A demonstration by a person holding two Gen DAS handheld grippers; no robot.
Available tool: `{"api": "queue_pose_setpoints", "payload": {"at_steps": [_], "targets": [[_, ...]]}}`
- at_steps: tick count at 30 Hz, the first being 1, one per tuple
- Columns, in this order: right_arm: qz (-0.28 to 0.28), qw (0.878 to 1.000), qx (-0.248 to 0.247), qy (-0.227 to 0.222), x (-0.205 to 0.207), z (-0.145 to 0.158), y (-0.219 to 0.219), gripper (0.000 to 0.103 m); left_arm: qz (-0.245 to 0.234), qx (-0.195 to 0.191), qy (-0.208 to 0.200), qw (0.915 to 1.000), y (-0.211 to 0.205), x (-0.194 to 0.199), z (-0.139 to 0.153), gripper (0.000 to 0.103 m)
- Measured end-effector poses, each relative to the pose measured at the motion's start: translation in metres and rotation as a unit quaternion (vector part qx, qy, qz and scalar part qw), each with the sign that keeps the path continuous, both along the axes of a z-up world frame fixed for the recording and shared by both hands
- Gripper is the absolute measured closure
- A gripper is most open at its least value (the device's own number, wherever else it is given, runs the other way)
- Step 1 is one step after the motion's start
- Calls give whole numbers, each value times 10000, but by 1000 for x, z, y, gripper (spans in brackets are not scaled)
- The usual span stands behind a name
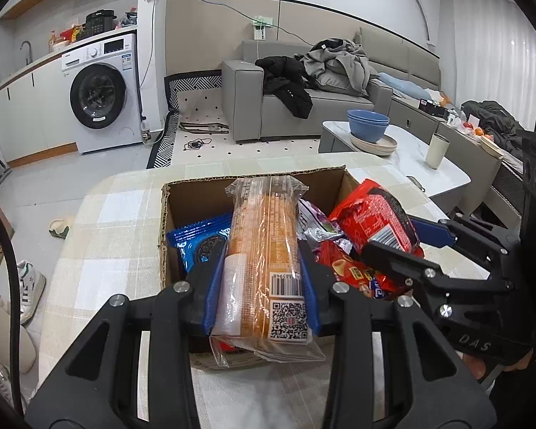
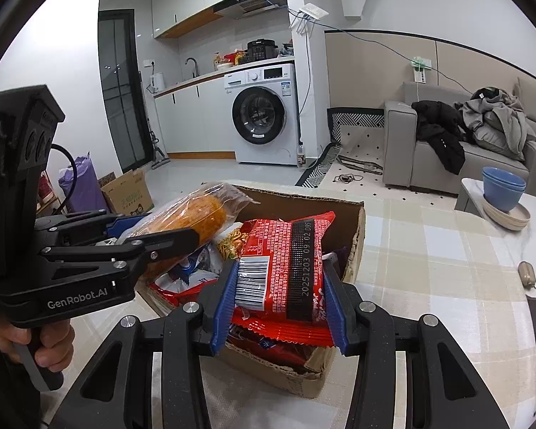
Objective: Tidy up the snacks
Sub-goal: 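Open both grippers to drop the bread loaf and chip bag into the box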
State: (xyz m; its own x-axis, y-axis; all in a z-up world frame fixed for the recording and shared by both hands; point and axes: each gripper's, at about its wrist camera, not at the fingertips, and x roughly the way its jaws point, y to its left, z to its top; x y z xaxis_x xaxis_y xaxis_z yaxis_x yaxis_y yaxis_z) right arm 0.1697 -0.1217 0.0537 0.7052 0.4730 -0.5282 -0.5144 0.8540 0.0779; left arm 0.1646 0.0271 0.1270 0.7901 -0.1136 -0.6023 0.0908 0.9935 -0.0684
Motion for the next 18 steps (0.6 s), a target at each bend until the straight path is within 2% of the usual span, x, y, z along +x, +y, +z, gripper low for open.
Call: {"api": "queue_pose_setpoints", "payload": {"at_steps": [4,6,8,9,11,13,18], "targets": [[18,10000,-36,-26,2,-1,3,58,9,70,-26,10000,-1,8,-3,68],[39,10000,-31,-66,1,1,2,47,21,104,-37,9999,-2,13,-5,68],[37,9999,-35,-119,-2,5,1,41,10,135,-19,9999,-3,17,-7,66],[42,9999,-39,-149,-3,7,0,34,3,150,-27,9999,-3,16,-7,62],[38,9998,-20,-191,-6,11,-3,26,42,172,-43,9998,-2,15,-8,45],[44,9997,42,-234,-8,14,-8,19,109,136,-158,9997,0,10,-7,21],[-10,9995,129,-273,-13,17,-19,4,164,69,-283,9994,2,-2,-2,20]]}}
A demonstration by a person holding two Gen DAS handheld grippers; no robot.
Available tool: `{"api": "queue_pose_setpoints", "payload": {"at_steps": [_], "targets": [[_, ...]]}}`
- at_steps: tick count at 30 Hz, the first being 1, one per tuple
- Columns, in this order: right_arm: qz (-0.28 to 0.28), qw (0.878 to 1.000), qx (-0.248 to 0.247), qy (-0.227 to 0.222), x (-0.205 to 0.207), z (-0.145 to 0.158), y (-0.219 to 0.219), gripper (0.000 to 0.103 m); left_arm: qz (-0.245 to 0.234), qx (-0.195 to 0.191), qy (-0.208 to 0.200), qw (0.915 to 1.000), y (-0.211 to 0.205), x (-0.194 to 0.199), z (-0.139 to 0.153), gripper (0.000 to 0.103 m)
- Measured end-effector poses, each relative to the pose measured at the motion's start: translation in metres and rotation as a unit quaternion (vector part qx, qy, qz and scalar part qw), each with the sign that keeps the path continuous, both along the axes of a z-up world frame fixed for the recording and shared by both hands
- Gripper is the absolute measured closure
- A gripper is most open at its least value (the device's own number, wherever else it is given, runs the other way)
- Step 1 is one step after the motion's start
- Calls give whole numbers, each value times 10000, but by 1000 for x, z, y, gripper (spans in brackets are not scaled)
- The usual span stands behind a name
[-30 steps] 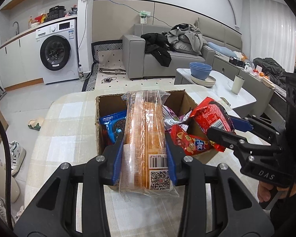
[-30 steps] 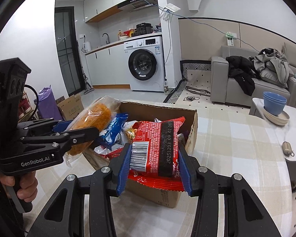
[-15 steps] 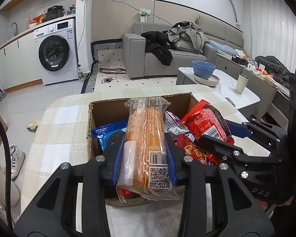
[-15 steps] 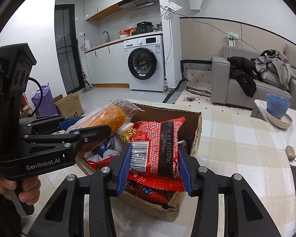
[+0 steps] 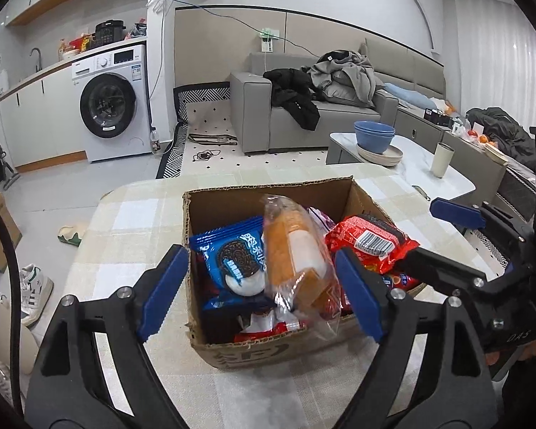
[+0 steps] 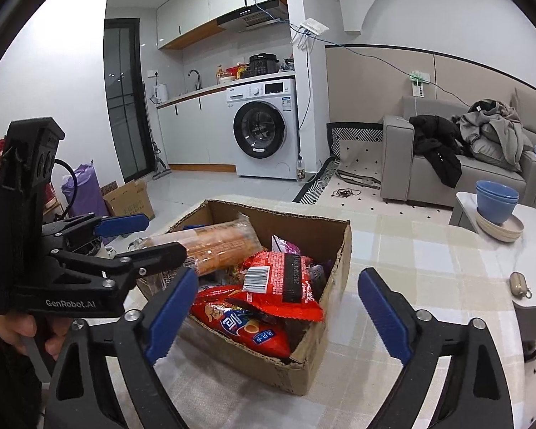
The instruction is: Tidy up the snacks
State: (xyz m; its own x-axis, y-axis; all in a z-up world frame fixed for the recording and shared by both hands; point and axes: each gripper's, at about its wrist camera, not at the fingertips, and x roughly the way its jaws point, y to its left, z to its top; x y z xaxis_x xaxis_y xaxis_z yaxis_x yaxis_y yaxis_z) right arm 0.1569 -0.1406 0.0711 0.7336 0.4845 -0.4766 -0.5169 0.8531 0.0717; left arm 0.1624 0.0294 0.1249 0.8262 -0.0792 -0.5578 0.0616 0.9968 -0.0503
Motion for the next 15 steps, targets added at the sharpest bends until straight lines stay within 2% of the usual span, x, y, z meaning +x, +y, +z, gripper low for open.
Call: {"api": "queue_pose_setpoints", "payload": {"at_steps": [2,6,15], "targets": [[-23,10000,15,45,0,-1,-3,1,18,22,-22,10000,-3,-1,0,17],[-66,10000,46,51,-2,-3,-6,1,72,74,-178,9998,-7,-12,2,0],[39,9980,602,-191,-24,-4,-27,1,150,39,-455,9988,-3,-53,-7,0]]}}
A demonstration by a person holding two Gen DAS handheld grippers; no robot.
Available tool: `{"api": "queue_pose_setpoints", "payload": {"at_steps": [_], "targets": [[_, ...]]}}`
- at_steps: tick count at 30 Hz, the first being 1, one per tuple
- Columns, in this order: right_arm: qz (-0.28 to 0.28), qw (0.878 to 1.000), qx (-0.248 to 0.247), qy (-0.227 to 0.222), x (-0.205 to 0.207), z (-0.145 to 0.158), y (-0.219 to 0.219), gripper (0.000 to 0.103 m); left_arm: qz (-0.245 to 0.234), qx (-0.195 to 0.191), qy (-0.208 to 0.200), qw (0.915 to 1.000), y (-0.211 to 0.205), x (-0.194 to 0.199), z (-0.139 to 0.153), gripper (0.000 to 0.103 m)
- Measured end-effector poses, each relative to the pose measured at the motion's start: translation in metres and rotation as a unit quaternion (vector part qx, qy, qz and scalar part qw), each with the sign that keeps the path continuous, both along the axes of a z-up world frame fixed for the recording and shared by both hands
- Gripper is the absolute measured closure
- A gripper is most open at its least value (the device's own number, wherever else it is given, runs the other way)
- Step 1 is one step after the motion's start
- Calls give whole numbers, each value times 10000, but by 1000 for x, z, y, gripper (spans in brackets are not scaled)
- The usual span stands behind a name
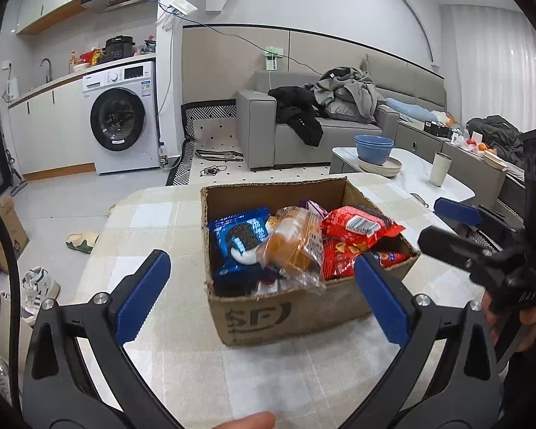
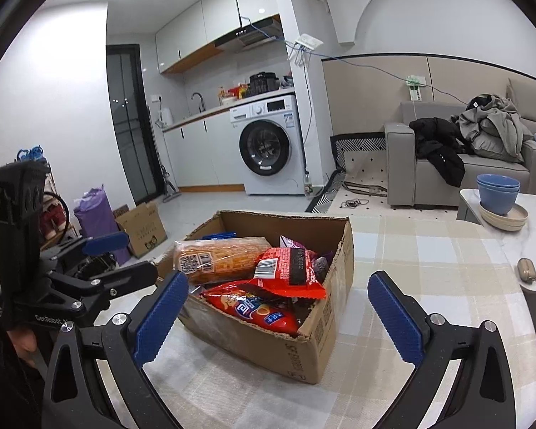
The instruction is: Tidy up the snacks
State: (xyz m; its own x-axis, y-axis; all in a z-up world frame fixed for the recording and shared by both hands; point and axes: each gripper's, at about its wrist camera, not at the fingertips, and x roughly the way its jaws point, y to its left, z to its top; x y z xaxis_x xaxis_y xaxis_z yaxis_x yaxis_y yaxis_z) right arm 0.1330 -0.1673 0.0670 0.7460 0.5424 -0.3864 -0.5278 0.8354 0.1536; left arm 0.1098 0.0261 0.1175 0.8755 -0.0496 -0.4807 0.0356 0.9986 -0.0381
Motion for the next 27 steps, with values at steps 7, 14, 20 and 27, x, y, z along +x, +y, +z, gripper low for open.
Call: {"api": "queue_pose_setpoints", "payload": {"at_steps": [7,14,20,27], "targets": [[23,9997,158,-172,-25,-7,-16,0,97,41,-123,9999,6,-33,-18,0],[-42,9995,86,-314,-54,-16,-18,0,163,5,-187,9997,11,-59,-37,0],[18,9990,96,-439,-72,-21,-17,0,288,-1,-239,9993,15,-75,-47,1],[-16,9984,116,-550,-77,-27,-19,0,400,-19,-310,9987,17,-79,-56,1]]}}
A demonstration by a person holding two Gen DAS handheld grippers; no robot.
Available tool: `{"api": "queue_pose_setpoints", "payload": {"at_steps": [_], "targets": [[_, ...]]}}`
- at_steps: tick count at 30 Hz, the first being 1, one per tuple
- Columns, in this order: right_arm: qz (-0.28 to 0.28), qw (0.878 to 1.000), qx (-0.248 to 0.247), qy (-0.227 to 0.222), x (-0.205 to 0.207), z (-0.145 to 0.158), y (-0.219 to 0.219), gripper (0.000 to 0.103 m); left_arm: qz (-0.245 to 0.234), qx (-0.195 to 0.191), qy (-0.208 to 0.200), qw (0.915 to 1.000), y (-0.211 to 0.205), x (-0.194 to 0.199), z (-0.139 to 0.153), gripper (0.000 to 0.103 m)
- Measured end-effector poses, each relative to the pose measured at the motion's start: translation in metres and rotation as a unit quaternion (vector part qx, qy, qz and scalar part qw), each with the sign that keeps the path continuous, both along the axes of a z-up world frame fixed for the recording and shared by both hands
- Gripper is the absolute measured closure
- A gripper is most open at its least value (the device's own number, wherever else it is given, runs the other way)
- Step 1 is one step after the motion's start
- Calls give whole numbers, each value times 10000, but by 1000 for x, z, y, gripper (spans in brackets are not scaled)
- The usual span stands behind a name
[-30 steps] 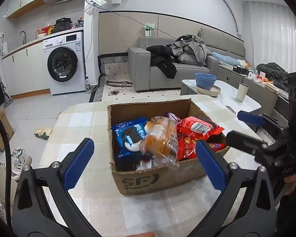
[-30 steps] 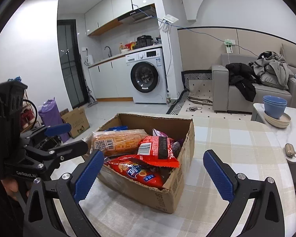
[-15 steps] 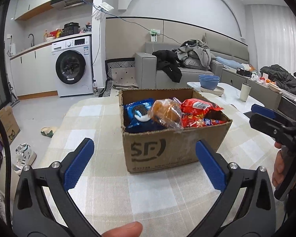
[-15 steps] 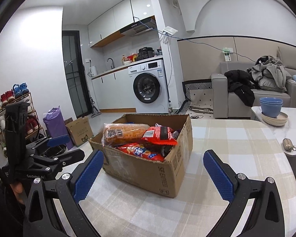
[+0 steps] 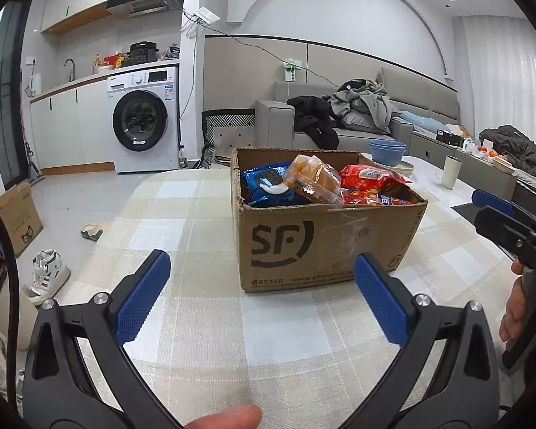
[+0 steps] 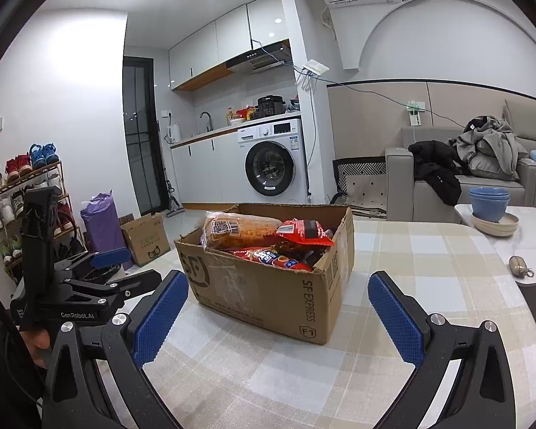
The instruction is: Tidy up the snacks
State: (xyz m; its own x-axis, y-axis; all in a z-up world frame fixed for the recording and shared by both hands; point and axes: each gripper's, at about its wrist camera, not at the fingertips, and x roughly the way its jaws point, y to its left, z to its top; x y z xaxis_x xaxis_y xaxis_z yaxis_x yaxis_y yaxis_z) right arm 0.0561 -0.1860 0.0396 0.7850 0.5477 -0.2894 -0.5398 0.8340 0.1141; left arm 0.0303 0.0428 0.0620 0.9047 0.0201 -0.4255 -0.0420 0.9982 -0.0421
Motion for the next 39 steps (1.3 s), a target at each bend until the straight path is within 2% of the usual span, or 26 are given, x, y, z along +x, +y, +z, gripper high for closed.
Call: {"api": "queue_pose_setpoints", "payload": {"at_steps": [10,21,39], "targets": [[-225,9996,-5,-160,-3,-3,-4,0,47,7,-6,10000,-2,2,-4,0],[-239,9996,118,-31,3,-6,-9,0,72,17,-24,10000,-3,3,-4,0],[-186,9998,5,-83,0,-6,-4,0,93,-4,11,10000,-4,4,-5,0]]}}
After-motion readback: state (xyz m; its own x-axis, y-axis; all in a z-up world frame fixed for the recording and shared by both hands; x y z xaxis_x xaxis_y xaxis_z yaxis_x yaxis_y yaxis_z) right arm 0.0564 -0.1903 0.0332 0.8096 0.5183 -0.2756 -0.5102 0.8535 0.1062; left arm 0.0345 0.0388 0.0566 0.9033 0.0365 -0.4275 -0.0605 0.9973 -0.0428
